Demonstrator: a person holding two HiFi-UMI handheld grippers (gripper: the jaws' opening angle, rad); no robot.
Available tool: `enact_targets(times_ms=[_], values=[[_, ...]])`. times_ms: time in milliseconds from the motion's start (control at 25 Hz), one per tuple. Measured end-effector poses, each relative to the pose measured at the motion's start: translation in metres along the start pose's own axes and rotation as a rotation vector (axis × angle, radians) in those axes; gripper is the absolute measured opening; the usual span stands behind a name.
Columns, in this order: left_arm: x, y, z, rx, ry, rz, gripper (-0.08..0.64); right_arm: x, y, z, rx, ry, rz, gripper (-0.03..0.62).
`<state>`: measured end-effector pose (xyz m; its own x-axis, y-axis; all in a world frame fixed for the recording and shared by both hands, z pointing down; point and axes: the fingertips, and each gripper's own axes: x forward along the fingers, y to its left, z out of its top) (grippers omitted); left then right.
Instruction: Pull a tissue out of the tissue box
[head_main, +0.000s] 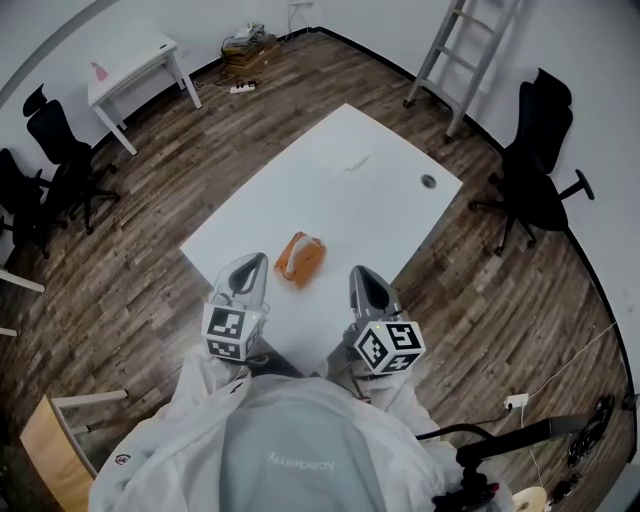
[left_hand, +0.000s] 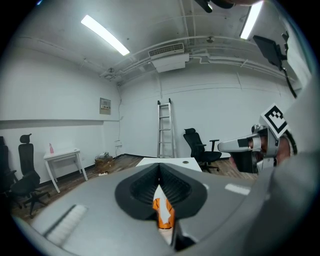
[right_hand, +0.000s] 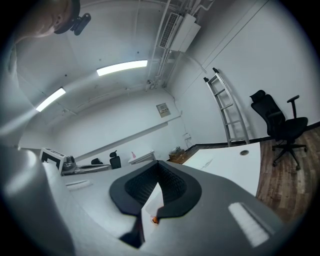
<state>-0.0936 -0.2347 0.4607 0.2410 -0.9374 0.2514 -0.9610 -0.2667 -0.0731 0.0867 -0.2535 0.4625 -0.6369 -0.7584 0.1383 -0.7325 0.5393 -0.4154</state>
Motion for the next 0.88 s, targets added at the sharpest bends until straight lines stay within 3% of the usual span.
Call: enact_targets(times_ms=[880], values=[[0.034,0.005,-0.009,0.022,0.049,-0.084,0.0,0.018,-0.003,0.006,-0.015,0.016,-0.062,0.0]])
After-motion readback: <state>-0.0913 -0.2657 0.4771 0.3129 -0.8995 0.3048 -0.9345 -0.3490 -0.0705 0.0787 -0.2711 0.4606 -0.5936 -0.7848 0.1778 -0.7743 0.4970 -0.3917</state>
